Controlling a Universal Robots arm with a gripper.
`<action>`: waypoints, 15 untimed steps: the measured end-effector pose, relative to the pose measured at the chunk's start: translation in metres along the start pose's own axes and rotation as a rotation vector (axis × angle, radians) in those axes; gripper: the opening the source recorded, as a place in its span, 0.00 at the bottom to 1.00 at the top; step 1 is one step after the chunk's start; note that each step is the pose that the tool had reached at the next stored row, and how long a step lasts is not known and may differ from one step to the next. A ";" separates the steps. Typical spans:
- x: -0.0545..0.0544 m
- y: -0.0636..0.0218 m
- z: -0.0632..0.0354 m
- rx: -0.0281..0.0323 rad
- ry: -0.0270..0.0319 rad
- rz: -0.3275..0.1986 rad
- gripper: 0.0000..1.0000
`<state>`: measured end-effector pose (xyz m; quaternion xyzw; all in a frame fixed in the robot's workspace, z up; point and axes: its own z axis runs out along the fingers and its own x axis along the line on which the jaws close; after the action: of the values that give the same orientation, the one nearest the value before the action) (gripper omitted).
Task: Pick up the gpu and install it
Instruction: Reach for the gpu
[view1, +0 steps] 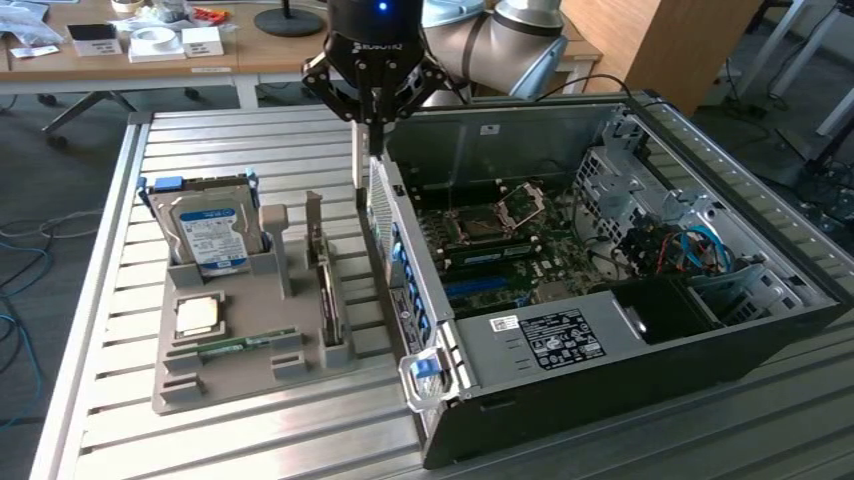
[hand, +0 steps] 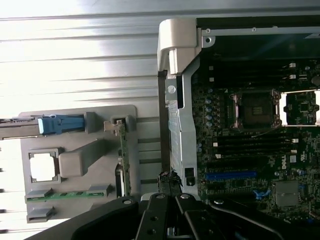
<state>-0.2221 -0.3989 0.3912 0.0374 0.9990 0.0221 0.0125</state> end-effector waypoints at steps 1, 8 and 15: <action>0.001 -0.0001 0.0000 0.0000 0.0000 0.000 0.11; 0.011 -0.0009 -0.0002 -0.0001 -0.0001 0.000 0.11; 0.028 -0.0021 -0.0005 -0.0001 0.0000 0.000 0.11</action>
<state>-0.2506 -0.3989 0.3909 0.0374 0.9990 0.0221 0.0125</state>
